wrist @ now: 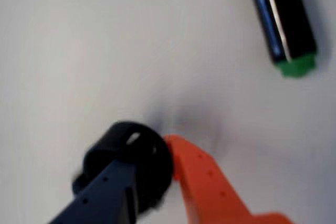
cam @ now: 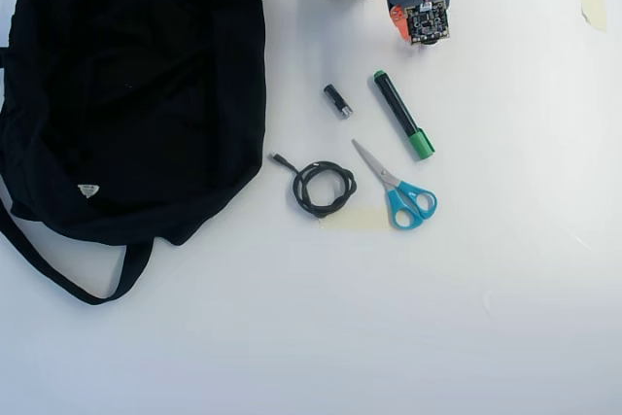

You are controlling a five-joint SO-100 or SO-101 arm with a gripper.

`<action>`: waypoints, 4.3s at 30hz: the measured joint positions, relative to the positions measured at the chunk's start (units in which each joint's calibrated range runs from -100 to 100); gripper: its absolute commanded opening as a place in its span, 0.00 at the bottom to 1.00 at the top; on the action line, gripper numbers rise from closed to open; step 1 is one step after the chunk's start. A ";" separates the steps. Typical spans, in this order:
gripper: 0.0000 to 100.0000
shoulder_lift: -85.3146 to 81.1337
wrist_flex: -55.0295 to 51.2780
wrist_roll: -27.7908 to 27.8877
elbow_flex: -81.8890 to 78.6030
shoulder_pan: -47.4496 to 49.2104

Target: Put the bike light into the black bag

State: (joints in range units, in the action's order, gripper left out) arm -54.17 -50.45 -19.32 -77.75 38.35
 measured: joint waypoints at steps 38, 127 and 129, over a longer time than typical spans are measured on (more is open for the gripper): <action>0.02 0.08 -6.27 0.20 20.36 -8.45; 0.02 39.85 -18.81 13.09 83.96 -28.29; 0.02 36.03 -23.44 13.09 81.05 -28.14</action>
State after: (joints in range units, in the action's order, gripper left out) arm -18.14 -73.89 -6.23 3.30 10.21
